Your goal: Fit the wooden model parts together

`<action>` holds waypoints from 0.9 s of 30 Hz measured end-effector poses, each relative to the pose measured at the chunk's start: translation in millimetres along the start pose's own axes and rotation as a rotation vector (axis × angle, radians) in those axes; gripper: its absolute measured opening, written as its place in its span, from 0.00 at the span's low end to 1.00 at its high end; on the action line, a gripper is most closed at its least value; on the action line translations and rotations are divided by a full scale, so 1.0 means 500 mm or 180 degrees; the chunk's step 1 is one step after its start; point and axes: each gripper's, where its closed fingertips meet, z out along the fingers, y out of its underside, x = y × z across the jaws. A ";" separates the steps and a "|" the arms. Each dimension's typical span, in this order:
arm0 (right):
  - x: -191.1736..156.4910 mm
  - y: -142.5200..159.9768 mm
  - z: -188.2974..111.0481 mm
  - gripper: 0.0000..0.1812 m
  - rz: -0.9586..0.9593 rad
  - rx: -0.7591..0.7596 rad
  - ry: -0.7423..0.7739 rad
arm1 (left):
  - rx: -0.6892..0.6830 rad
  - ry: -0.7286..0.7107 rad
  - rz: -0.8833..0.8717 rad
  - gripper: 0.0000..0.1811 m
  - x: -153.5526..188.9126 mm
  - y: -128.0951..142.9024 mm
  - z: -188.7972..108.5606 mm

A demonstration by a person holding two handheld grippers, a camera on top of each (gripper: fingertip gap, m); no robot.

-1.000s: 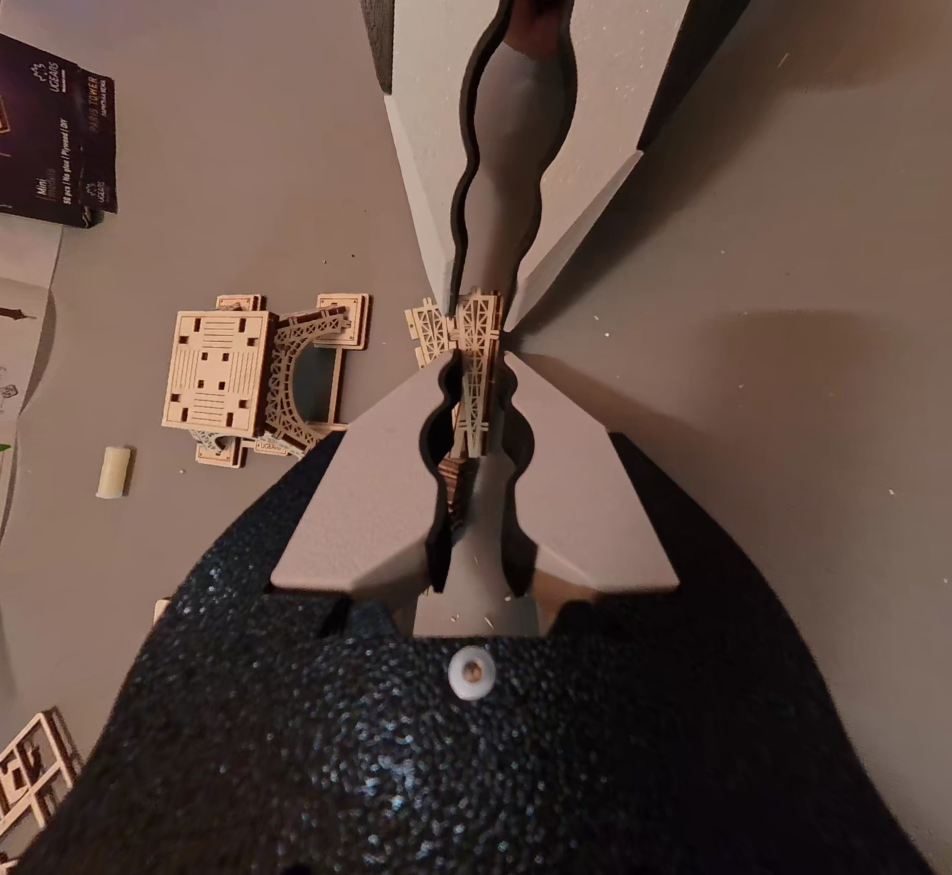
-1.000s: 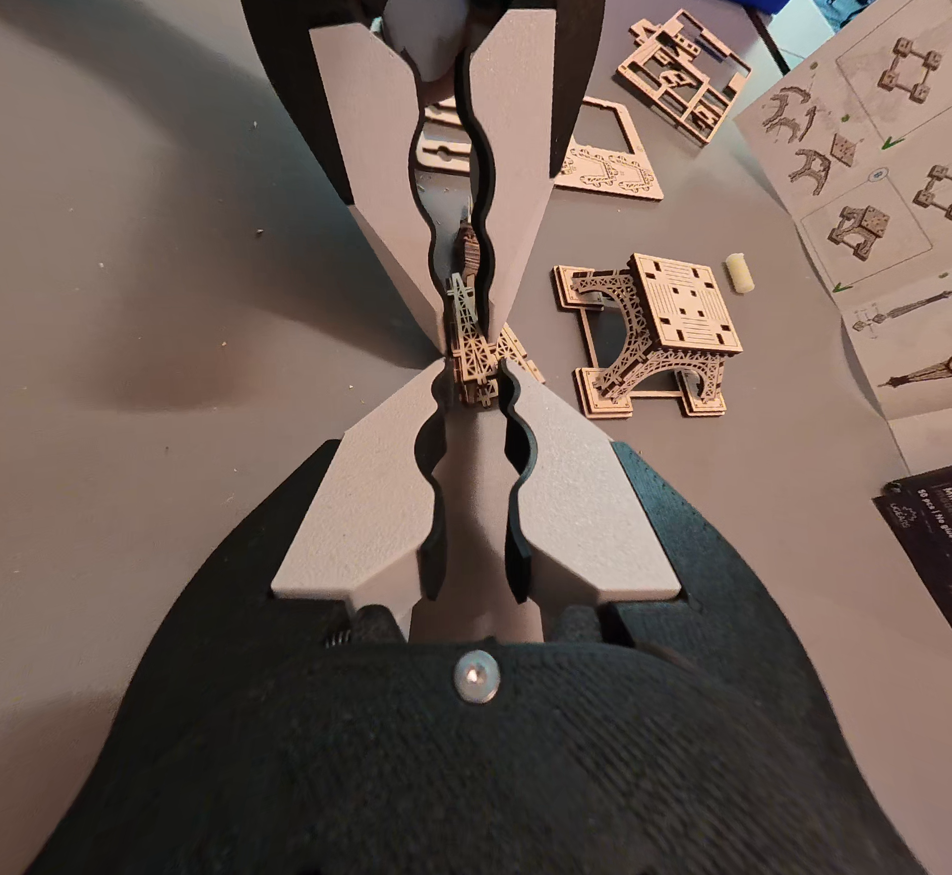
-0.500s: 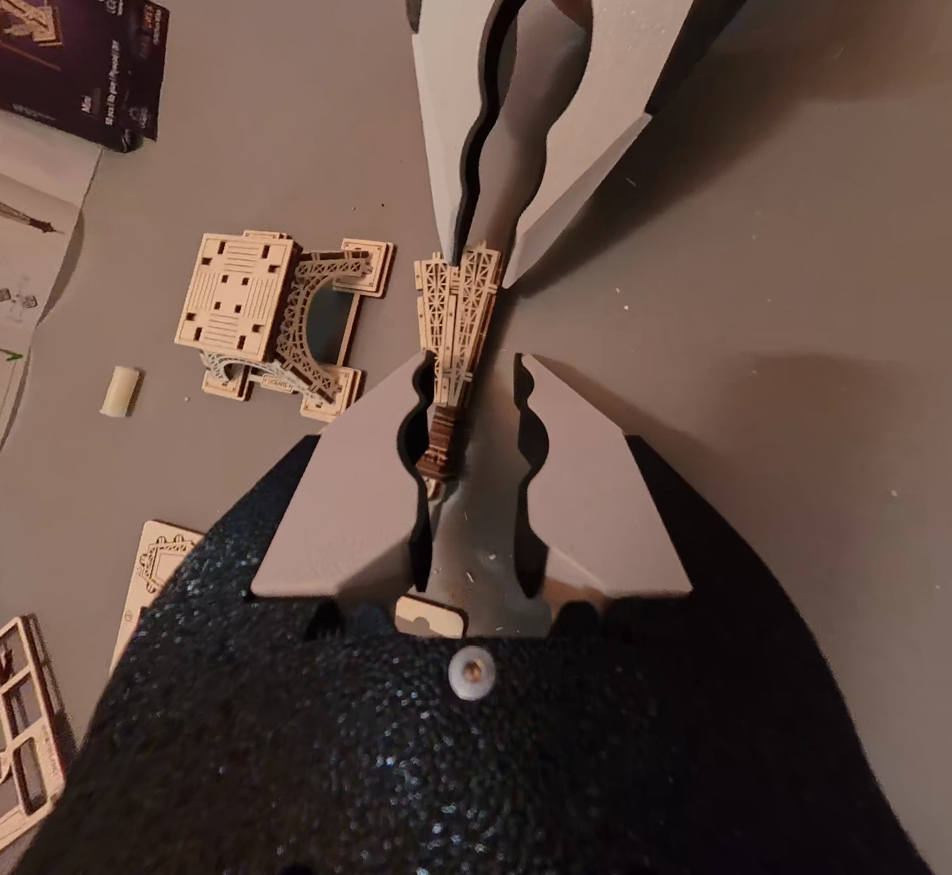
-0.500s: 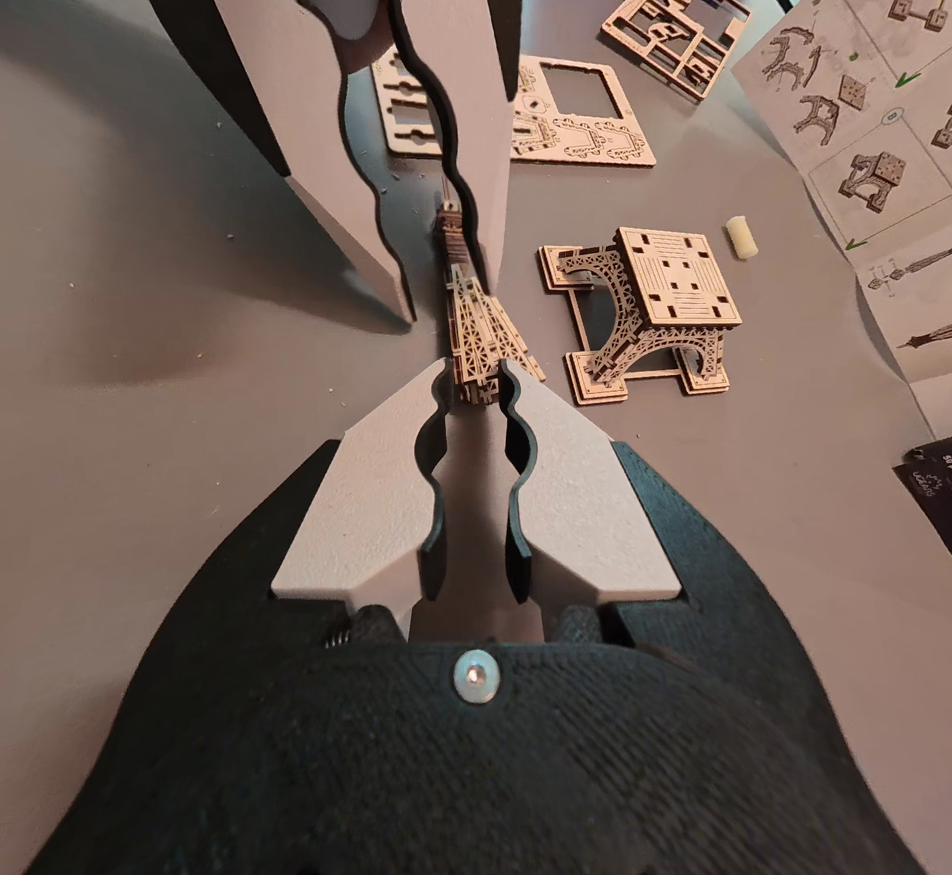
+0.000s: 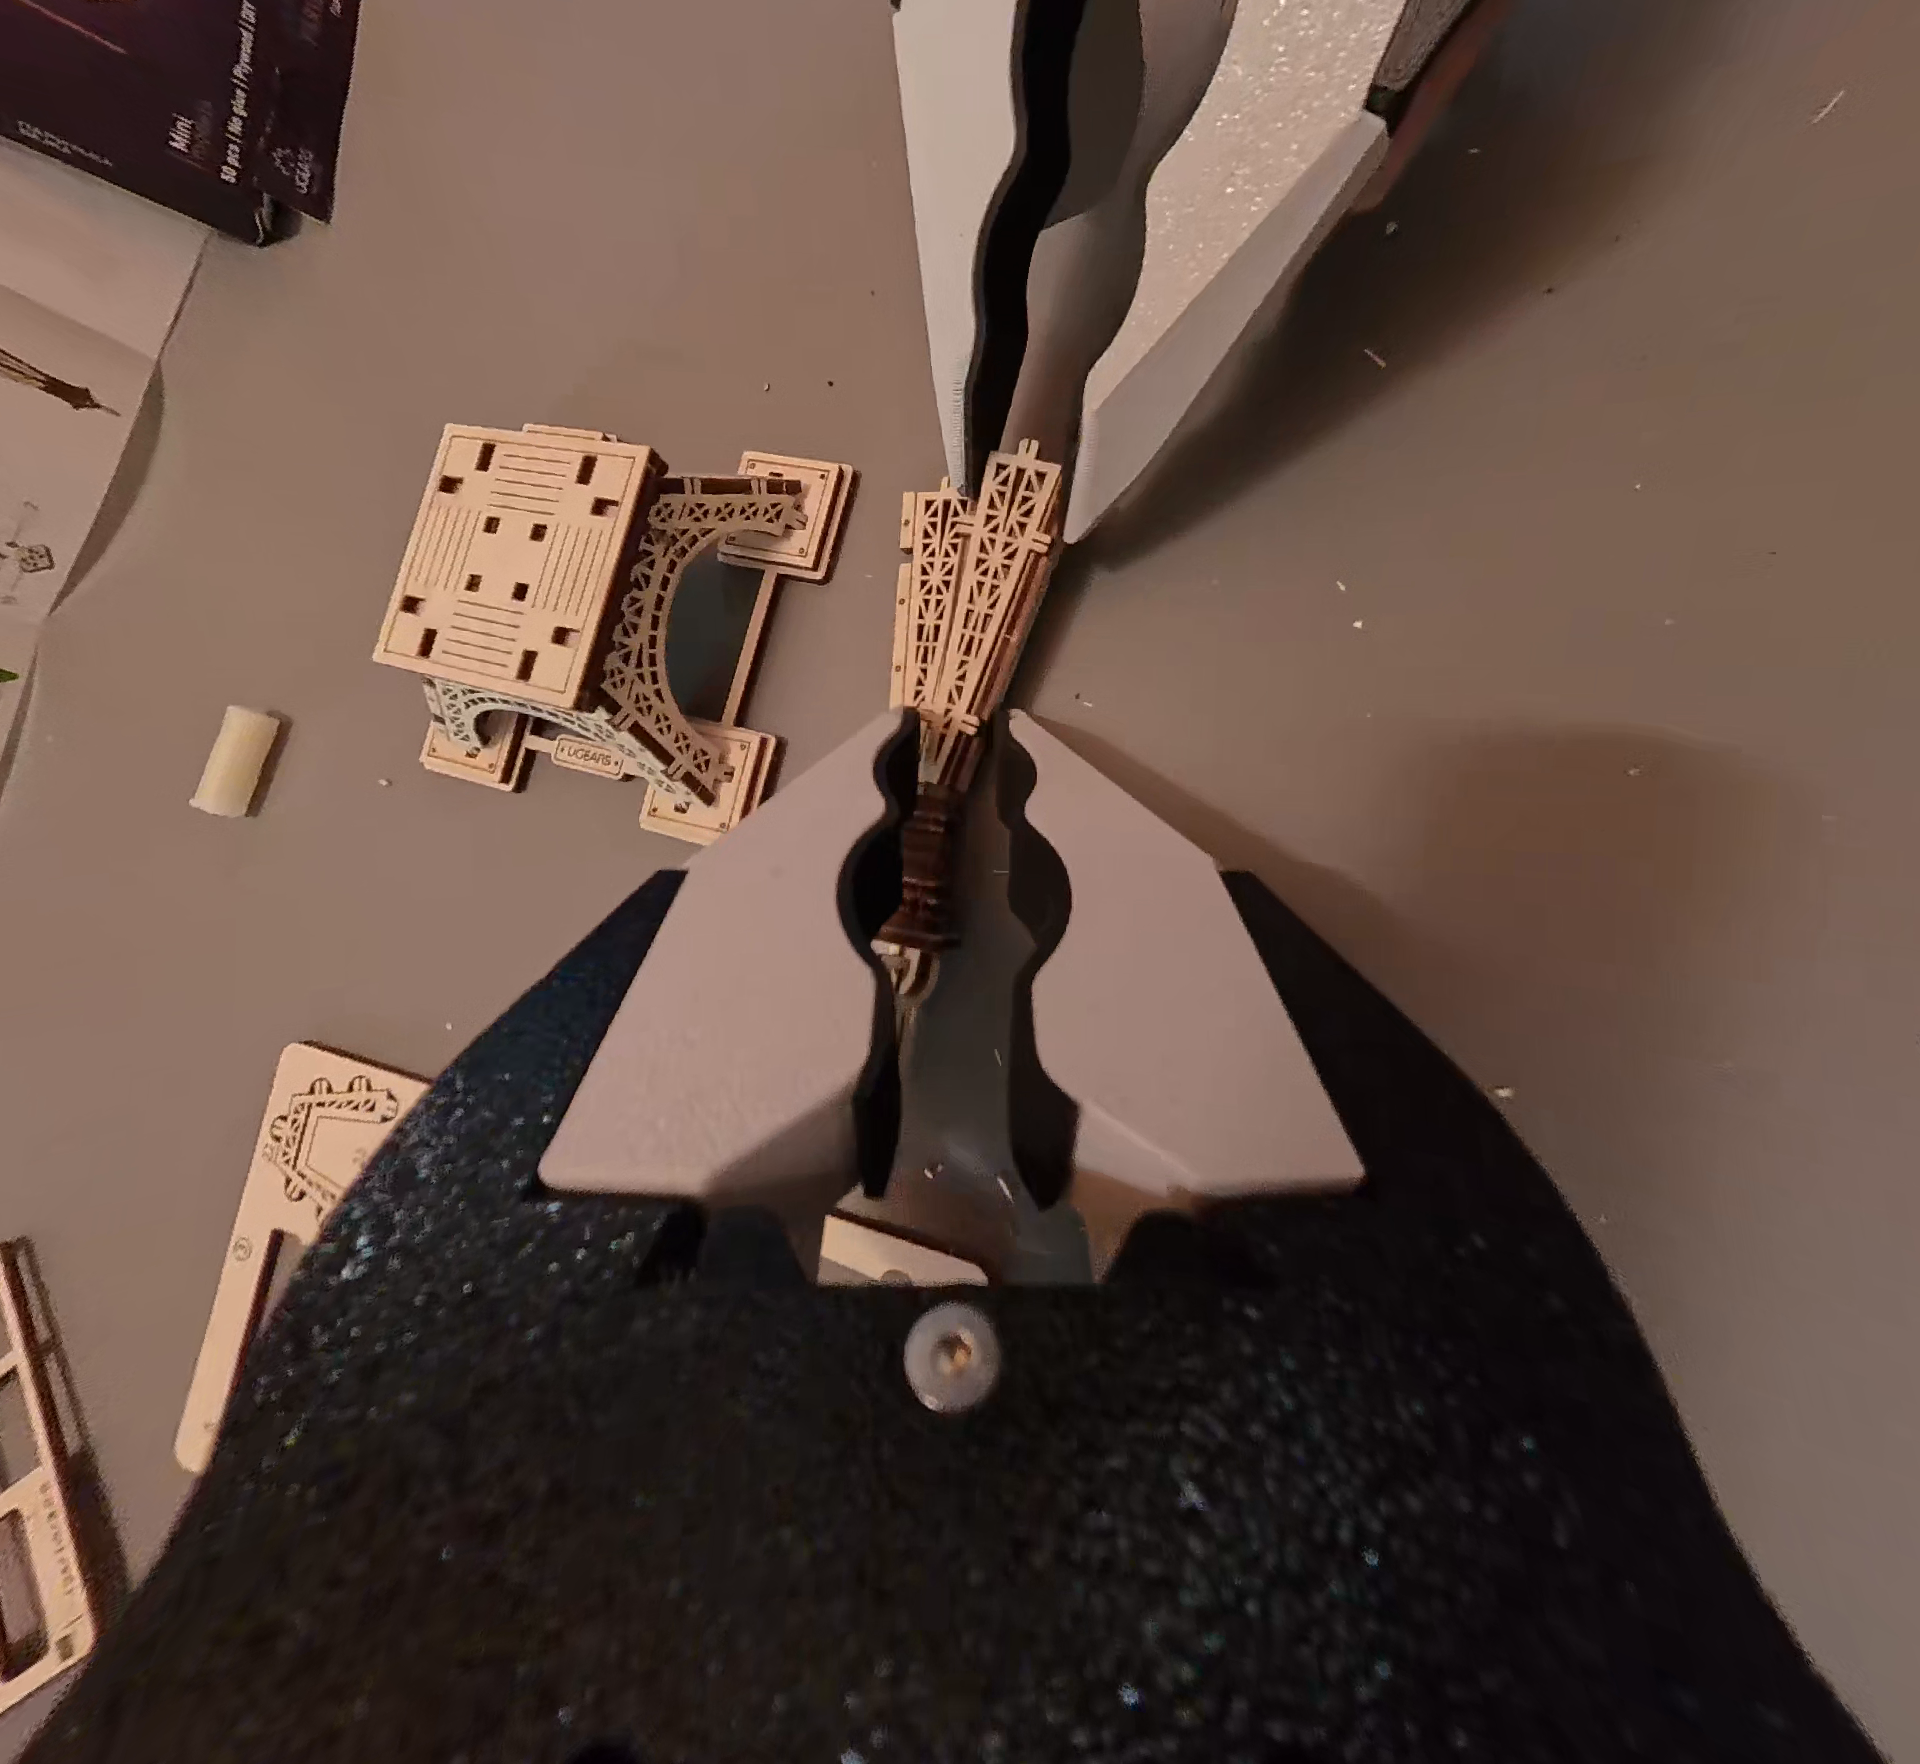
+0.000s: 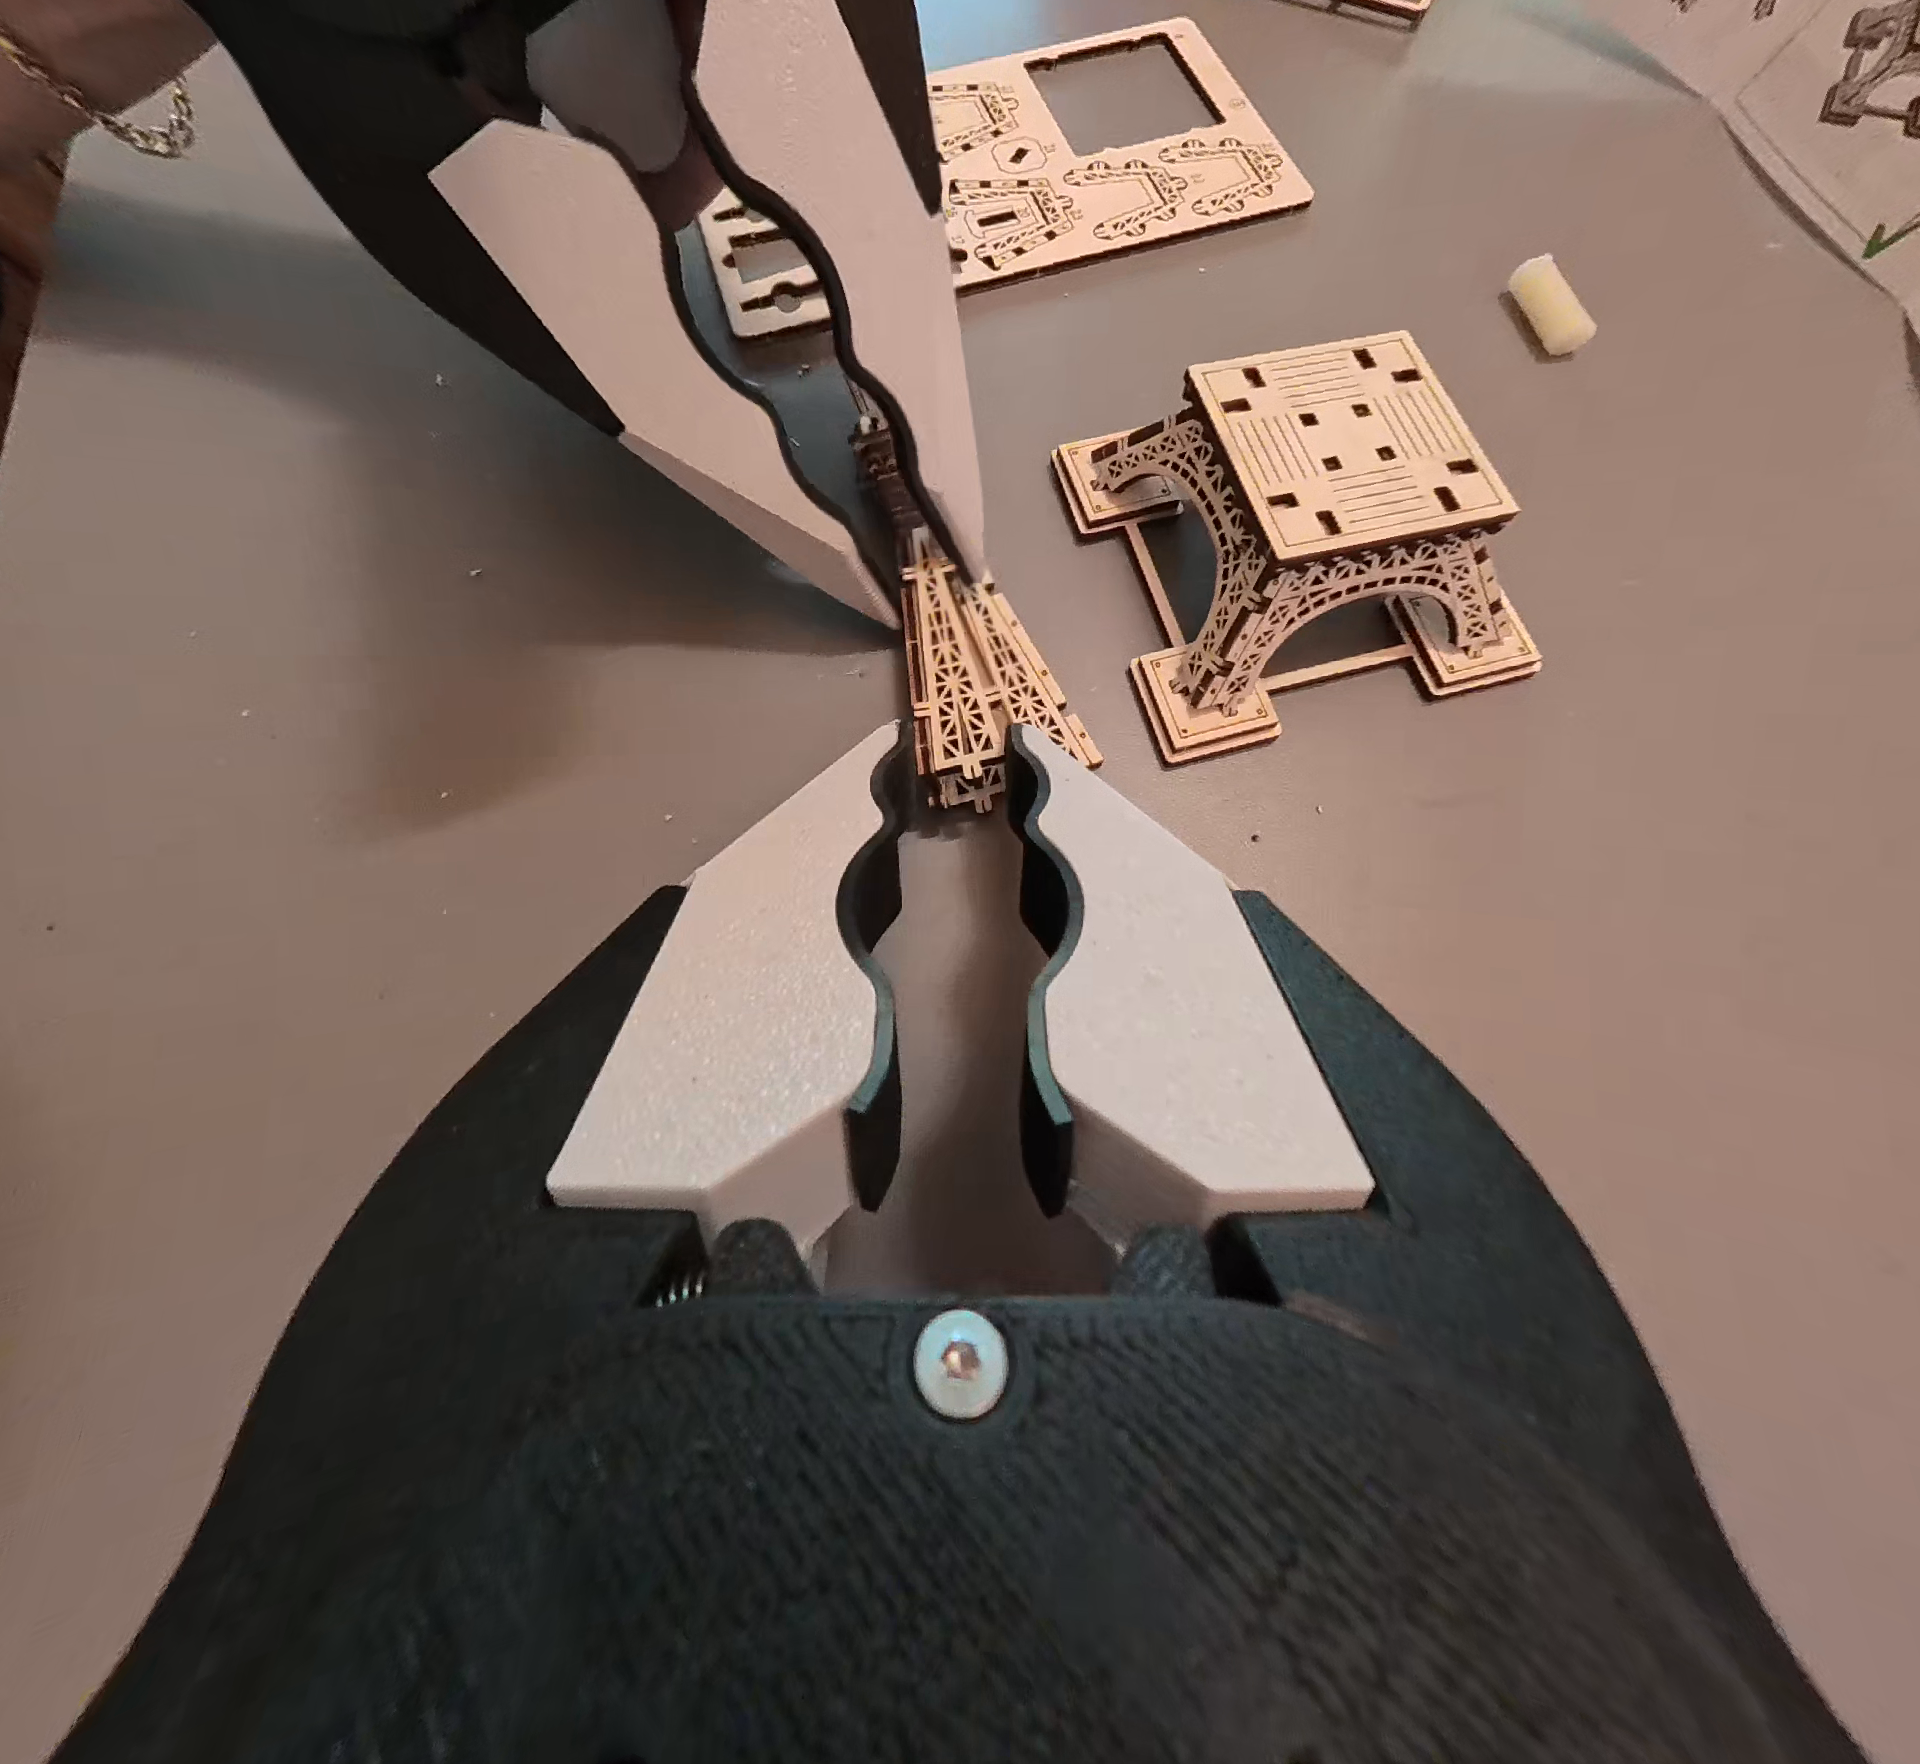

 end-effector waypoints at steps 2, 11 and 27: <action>0.000 0.000 0.000 0.08 -0.0001 0.0000 0.0002 | 0.0018 0.0046 -0.0059 0.06 0.000 0.000 0.000; 0.007 0.001 0.001 0.09 0.0092 -0.0006 0.0004 | 0.0098 0.0136 -0.0232 0.05 -0.005 0.001 0.003; 0.023 0.002 0.000 0.09 0.0429 -0.0002 -0.0075 | 0.0505 -0.0278 0.0573 0.03 0.014 -0.074 0.008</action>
